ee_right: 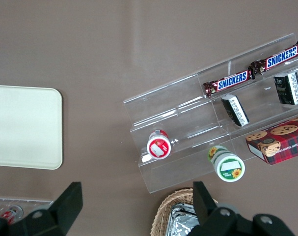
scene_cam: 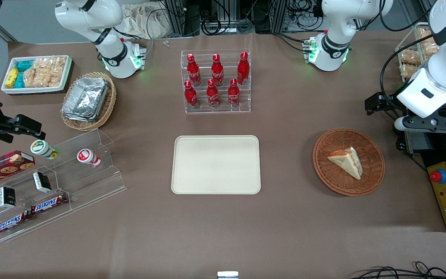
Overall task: Place sandwich from basket to tray
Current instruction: 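Move the left gripper down over the sandwich in the wicker basket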
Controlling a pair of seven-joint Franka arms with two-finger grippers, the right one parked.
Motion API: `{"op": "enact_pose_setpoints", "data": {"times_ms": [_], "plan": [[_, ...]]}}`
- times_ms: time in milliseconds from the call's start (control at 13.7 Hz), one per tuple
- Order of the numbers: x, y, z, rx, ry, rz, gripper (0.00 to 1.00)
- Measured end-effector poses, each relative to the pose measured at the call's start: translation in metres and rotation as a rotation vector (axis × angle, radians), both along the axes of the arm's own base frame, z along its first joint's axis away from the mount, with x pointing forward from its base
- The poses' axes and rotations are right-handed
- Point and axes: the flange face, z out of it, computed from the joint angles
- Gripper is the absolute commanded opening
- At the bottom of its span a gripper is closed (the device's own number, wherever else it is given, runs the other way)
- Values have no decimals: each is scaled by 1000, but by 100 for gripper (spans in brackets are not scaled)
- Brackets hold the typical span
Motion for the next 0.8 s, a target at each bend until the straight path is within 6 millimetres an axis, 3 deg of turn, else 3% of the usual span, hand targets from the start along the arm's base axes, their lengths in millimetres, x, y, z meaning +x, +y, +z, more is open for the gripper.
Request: {"op": "enact_pose_setpoints", "data": {"times_ms": [219,438,583,802], "plan": [[-3,1,2,4,11,26,100],[-2,3,-3,18,24,206,100],[4,2,-19,40,50,388,100],[25,3,-67,69,90,528,100]]}}
